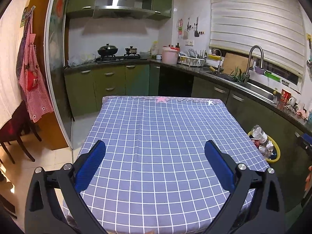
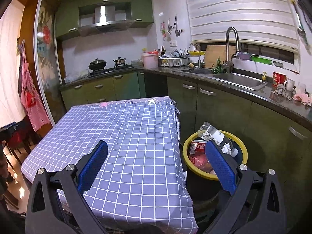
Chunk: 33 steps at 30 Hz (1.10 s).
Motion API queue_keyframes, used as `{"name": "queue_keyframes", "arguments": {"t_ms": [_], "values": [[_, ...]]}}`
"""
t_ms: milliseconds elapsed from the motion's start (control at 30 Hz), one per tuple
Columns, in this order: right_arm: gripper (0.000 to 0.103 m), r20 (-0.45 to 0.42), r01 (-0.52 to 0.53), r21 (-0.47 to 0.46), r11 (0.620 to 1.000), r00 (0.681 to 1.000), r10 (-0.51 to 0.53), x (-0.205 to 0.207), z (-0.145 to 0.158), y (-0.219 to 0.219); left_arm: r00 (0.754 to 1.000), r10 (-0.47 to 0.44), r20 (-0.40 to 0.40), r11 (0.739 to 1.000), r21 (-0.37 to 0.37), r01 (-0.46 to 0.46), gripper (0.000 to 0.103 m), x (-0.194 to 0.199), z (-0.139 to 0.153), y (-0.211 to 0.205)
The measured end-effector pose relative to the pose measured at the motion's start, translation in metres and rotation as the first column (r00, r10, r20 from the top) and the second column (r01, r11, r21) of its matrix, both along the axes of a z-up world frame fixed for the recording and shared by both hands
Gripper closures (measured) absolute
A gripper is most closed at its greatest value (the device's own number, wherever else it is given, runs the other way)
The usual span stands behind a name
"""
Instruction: Collect trash
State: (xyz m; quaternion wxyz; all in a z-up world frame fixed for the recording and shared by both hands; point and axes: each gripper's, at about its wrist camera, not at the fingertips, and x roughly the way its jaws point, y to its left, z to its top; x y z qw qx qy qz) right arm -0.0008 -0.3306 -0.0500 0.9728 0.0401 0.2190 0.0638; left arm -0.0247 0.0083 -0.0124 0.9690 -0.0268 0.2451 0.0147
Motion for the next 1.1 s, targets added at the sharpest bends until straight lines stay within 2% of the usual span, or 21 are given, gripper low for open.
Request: {"name": "queue_keyframes", "arguments": {"t_ms": [300, 1100], "values": [[0.005, 0.013, 0.028, 0.018, 0.999, 1.000, -0.028, -0.008, 0.007, -0.011, 1.000, -0.003, 0.003, 1.000, 0.018, 0.003, 0.007, -0.003, 0.002, -0.007], [0.005, 0.011, 0.017, 0.027, 0.999, 1.000, -0.018, -0.006, 0.009, -0.010, 1.000, -0.011, -0.013, 1.000, 0.025, 0.011, 0.007, 0.001, -0.005, -0.011]]}}
